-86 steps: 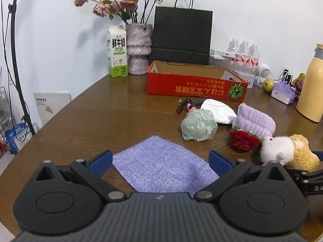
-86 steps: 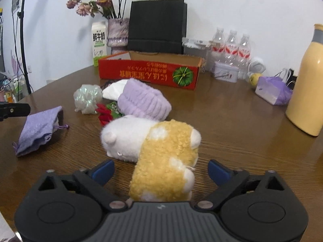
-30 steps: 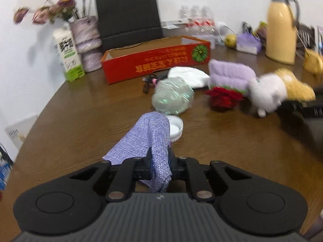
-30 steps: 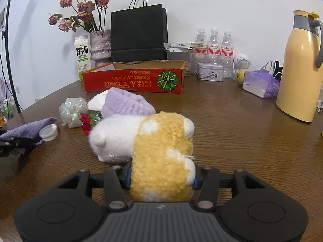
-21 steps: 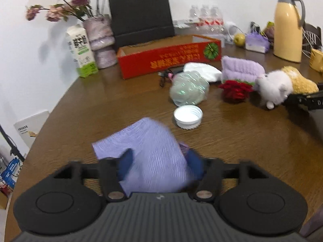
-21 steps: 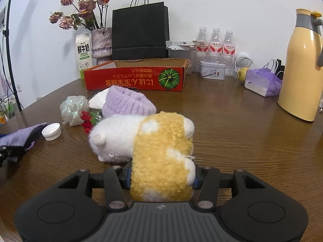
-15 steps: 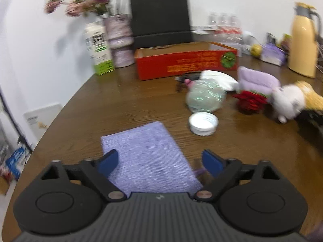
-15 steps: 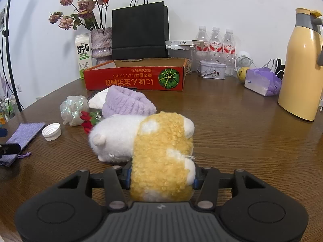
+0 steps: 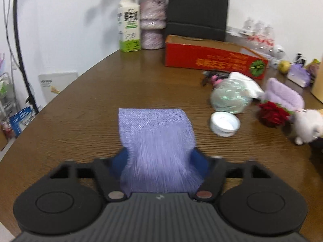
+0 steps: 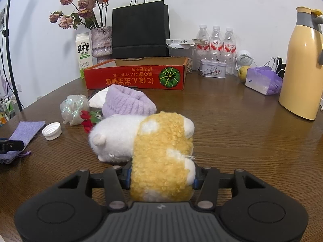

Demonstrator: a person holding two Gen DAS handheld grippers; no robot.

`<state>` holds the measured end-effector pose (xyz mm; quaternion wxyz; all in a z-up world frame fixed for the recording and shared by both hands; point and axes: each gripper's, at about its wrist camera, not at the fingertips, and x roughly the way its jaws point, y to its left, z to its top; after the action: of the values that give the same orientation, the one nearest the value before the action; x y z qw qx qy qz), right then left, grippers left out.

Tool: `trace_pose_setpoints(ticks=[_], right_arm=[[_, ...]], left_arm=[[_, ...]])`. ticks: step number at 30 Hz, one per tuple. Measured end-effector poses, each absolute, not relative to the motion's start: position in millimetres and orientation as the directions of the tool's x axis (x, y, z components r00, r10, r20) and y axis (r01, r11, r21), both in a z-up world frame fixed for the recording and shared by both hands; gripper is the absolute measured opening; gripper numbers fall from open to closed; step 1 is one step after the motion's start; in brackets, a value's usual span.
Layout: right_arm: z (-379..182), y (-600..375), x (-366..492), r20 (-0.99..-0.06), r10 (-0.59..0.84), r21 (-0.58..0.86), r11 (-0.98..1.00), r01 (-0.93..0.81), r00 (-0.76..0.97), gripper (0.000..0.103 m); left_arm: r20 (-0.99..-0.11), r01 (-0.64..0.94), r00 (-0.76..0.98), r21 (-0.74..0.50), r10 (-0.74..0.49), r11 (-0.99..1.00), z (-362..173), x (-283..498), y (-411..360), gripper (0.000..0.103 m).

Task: Organize objects
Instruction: 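Grasp the lilac cloth pouch with the left gripper while the right gripper holds the plush, then carry the pouch and plush over the red box and open both grippers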

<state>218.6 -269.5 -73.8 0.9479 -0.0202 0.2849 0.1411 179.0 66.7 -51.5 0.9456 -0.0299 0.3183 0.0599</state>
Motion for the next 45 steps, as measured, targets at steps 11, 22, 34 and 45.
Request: trace_pose_setpoints(ticks=[11,22,34,45], right_arm=[[-72,-269,216,-0.533,0.262,0.038,0.957,-0.287,0.804,0.049],[-53,-257,194,-0.478,0.308,0.052,0.945,-0.323,0.823,0.048],[1,-222,214,-0.424,0.343,0.017,0.928,-0.371,0.838,0.048],[18,-196,272,-0.434,0.341,0.023,0.929,-0.369,0.834,0.048]], left_arm=[[-0.581,-0.077,0.813,-0.041,0.039,0.996,-45,171,53,0.014],[-0.51,-0.058,0.859,-0.037,0.031,0.998,-6,165,53,0.014],[-0.452,-0.022,0.892,-0.031,0.006,0.999,34,210,36,0.014],[-0.422,-0.005,0.907,-0.043,-0.014,0.999,49,257,26,0.014]])
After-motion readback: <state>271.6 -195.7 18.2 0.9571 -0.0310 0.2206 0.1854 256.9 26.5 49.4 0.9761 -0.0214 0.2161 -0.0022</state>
